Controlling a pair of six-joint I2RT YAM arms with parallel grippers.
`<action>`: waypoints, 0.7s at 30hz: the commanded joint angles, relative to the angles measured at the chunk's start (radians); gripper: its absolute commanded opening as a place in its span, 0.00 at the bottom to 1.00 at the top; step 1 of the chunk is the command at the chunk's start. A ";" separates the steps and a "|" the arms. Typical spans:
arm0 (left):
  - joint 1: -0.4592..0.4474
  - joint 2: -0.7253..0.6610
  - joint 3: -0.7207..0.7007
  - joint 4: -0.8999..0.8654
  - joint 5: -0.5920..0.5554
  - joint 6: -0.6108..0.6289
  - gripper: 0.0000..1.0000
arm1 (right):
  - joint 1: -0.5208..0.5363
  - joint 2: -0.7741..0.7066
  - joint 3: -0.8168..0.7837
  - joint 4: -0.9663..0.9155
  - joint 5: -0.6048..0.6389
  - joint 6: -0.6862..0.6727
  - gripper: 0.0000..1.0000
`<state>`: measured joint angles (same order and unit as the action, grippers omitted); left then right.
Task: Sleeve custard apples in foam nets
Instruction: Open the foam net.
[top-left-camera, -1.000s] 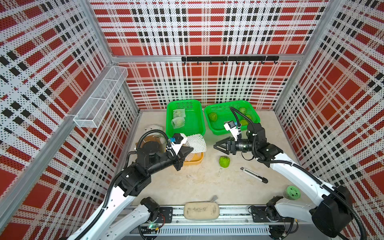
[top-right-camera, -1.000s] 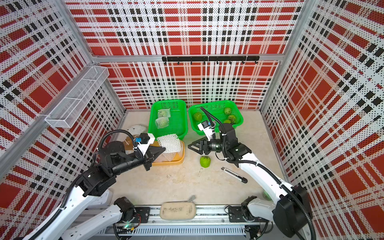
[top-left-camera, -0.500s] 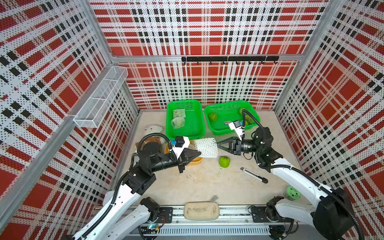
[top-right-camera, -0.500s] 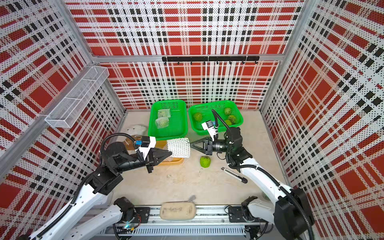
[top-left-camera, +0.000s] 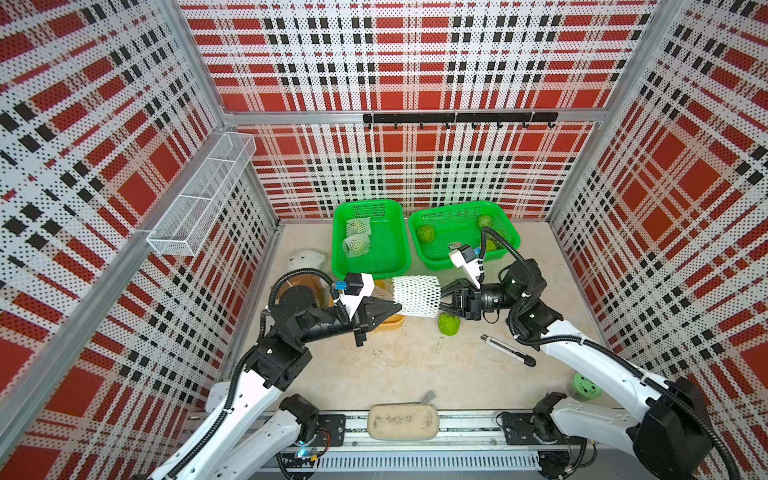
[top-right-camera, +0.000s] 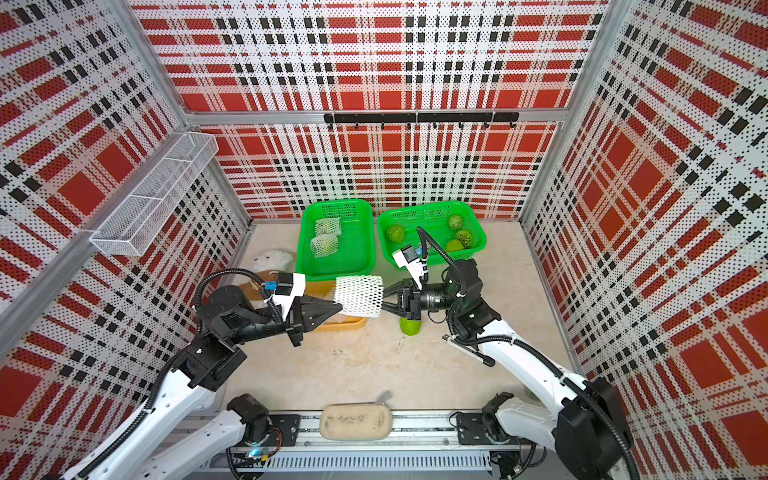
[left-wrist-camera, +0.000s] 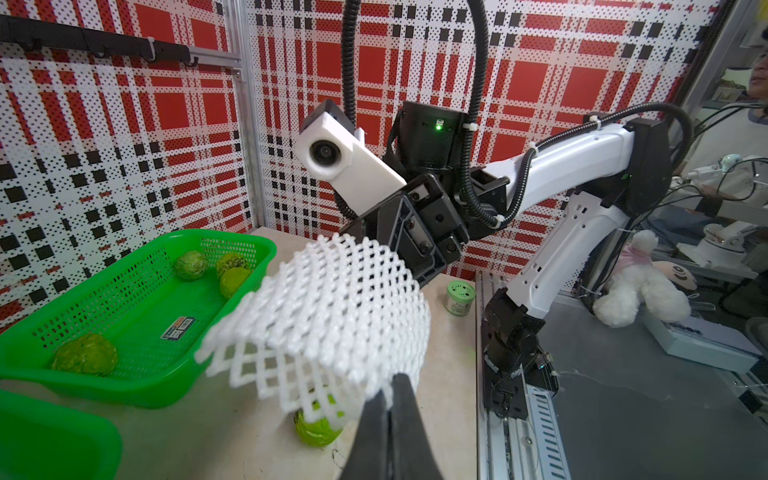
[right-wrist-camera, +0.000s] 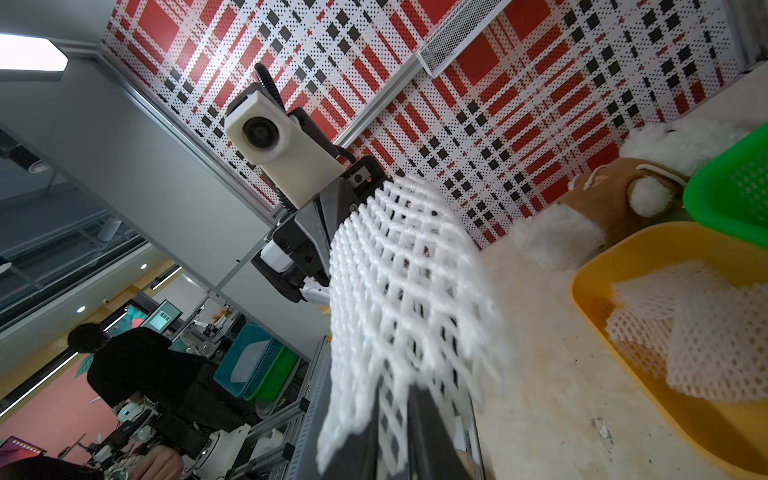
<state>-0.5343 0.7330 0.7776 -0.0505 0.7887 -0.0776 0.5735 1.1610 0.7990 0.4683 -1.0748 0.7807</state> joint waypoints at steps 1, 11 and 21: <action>0.016 -0.009 -0.021 0.067 0.076 -0.037 0.00 | 0.018 0.016 0.044 0.064 -0.010 -0.008 0.17; 0.027 -0.003 -0.038 0.111 0.115 -0.067 0.00 | 0.042 0.045 0.043 0.166 0.009 0.051 0.84; 0.039 0.028 -0.033 0.115 0.068 -0.073 0.00 | 0.015 -0.084 0.057 -0.339 0.138 -0.231 1.00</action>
<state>-0.5102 0.7536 0.7483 0.0452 0.8799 -0.1349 0.6041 1.1442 0.8265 0.3470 -1.0103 0.6964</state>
